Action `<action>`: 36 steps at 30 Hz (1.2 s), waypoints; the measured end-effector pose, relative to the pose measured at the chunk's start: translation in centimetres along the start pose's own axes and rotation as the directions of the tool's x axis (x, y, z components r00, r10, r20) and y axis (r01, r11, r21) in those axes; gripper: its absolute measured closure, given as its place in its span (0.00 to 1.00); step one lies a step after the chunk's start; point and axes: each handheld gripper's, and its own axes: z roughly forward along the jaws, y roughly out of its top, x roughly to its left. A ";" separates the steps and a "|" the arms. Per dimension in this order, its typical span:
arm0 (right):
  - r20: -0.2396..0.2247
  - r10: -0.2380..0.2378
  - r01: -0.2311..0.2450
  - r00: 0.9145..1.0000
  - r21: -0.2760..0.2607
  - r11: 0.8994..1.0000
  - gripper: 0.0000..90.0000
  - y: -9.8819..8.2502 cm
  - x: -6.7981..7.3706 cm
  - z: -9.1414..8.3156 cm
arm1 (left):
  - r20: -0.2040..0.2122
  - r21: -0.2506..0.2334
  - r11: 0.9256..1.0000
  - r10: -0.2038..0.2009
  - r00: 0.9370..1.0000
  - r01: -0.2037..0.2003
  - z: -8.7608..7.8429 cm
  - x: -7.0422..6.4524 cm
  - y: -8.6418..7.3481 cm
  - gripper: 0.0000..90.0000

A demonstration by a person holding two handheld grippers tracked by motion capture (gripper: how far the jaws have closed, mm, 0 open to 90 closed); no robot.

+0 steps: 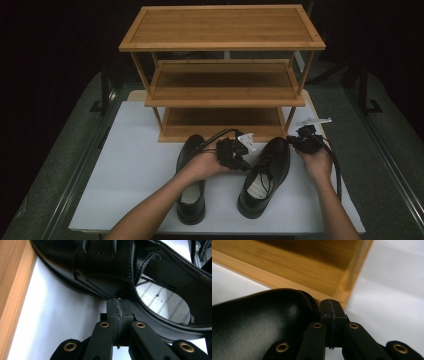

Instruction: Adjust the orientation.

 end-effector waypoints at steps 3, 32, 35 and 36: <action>-0.012 -0.011 0.011 1.000 -0.002 1.000 1.00 0.4 0.5 0.5 | 0.006 0.003 1.000 0.004 1.000 -0.004 0.0 0.0 0.0 1.00; -0.112 -0.063 0.055 0.992 -0.079 0.995 0.99 -2.9 2.3 -5.3 | -0.105 -0.187 0.976 -0.132 0.986 0.111 -8.6 0.4 -4.9 0.95; -0.118 -0.075 0.066 0.990 -0.079 0.995 0.99 -3.5 2.6 -5.9 | -0.123 -0.194 0.973 -0.151 0.981 0.125 -9.3 0.4 -5.9 0.91; -0.134 -0.076 0.066 0.988 -0.078 0.995 0.99 -4.4 3.0 -6.4 | -0.142 -0.208 0.967 -0.178 0.974 0.147 -10.2 0.4 -7.3 0.89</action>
